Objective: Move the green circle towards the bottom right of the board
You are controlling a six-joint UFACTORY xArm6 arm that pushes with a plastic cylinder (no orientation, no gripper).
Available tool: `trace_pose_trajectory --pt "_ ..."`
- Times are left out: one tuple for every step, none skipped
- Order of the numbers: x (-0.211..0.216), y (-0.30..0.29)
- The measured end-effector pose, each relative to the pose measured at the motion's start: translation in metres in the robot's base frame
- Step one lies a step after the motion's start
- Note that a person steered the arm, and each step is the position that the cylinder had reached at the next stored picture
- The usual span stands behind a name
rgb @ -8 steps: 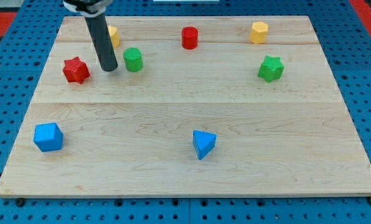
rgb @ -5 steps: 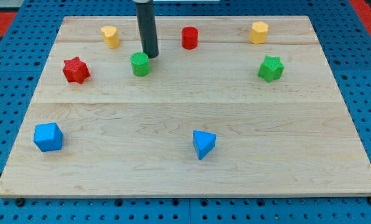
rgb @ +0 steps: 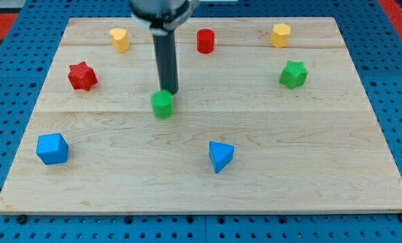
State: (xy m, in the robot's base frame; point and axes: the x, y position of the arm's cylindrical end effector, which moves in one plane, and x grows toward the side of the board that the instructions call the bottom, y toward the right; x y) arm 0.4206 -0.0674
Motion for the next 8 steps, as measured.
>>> trace_pose_trajectory --pt "0.016 -0.013" --pt "0.041 -0.043" --pt "0.088 -0.072" --pt "0.110 -0.100" --pt "0.099 -0.073" --pt "0.088 -0.011" --pt "0.062 0.012" --pt "0.050 0.024"
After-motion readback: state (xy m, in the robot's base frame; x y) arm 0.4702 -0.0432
